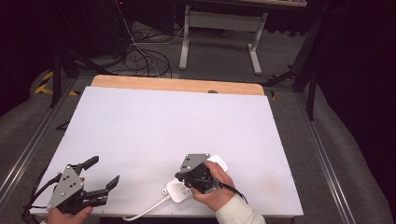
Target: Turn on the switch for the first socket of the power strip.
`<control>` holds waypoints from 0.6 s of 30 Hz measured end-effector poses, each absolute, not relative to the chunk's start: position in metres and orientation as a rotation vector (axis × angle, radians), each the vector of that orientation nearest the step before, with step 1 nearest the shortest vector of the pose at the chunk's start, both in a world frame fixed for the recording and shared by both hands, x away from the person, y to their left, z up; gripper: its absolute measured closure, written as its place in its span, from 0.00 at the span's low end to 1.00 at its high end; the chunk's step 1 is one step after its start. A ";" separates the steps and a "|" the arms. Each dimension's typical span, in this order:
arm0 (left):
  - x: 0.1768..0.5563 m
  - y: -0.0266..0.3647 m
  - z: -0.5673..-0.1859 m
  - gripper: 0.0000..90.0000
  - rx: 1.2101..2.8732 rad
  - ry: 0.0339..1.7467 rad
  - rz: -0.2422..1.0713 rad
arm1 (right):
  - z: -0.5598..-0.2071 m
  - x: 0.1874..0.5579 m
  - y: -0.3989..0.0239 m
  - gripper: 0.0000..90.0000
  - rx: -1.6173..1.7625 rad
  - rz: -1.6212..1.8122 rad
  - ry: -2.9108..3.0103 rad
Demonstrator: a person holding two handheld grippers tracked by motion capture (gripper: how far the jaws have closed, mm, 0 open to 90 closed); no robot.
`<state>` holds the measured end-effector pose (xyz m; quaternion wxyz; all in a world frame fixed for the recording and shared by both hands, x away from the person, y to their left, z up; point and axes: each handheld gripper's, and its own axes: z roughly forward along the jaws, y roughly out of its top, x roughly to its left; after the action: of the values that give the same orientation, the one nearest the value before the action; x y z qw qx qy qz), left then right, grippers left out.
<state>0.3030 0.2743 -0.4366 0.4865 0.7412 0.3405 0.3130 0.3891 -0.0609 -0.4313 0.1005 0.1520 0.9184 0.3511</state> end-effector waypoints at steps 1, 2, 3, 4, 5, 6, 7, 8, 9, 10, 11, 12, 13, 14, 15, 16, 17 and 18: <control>0.303 0.274 -0.437 0.18 1.809 0.824 0.765 | -0.427 0.388 -0.062 1.00 0.451 1.058 2.701; 0.303 0.274 -0.437 0.18 1.807 0.825 0.762 | -0.425 0.388 -0.063 1.00 0.450 1.074 2.695; 0.303 0.274 -0.437 0.18 1.806 0.825 0.762 | -0.423 0.389 -0.064 1.00 0.453 1.083 2.695; 0.302 0.273 -0.436 0.18 1.804 0.825 0.762 | -0.423 0.389 -0.066 1.00 0.464 1.095 2.688; 0.302 0.274 -0.436 0.18 1.803 0.824 0.763 | -0.422 0.390 -0.067 1.00 0.468 1.102 2.684; 0.302 0.274 -0.436 0.18 1.802 0.824 0.764 | -0.421 0.390 -0.068 1.00 0.459 1.114 2.681; 0.302 0.274 -0.436 0.18 1.802 0.825 0.764 | -0.421 0.390 -0.068 1.00 0.459 1.114 2.681; 0.302 0.273 -0.436 0.18 1.802 0.825 0.764 | -0.420 0.389 -0.068 1.00 0.457 1.127 2.677; 0.302 0.273 -0.436 0.18 1.803 0.826 0.763 | -0.418 0.389 -0.069 1.00 0.455 1.136 2.673; 0.302 0.273 -0.436 0.18 1.803 0.825 0.765 | -0.417 0.388 -0.069 1.00 0.449 1.147 2.670; 0.303 0.273 -0.437 0.18 1.804 0.824 0.764 | -0.416 0.388 -0.069 1.00 0.446 1.152 2.666; 0.303 0.273 -0.437 0.18 1.804 0.825 0.762 | -0.415 0.387 -0.069 1.00 0.441 1.155 2.660; 0.303 0.273 -0.437 0.18 1.805 0.827 0.763 | -0.415 0.387 -0.069 1.00 0.440 1.160 2.659; 0.303 0.273 -0.436 0.18 1.803 0.827 0.762 | -0.415 0.386 -0.069 1.00 0.436 1.158 2.659; 0.303 0.273 -0.436 0.18 1.804 0.826 0.763 | -0.414 0.386 -0.069 1.00 0.431 1.153 2.652; 0.303 0.273 -0.436 0.18 1.805 0.826 0.762 | -0.414 0.386 -0.069 1.00 0.431 1.153 2.652; 0.303 0.273 -0.436 0.18 1.805 0.826 0.762 | -0.413 0.386 -0.070 1.00 0.428 1.158 2.649; 0.303 0.273 -0.437 0.18 1.804 0.825 0.760 | -0.412 0.385 -0.070 1.00 0.423 1.165 2.645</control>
<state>0.3029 0.2730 -0.4367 0.4869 0.7416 0.3394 0.3126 0.3853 -0.0702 -0.4124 0.1099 0.1438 0.9001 0.3963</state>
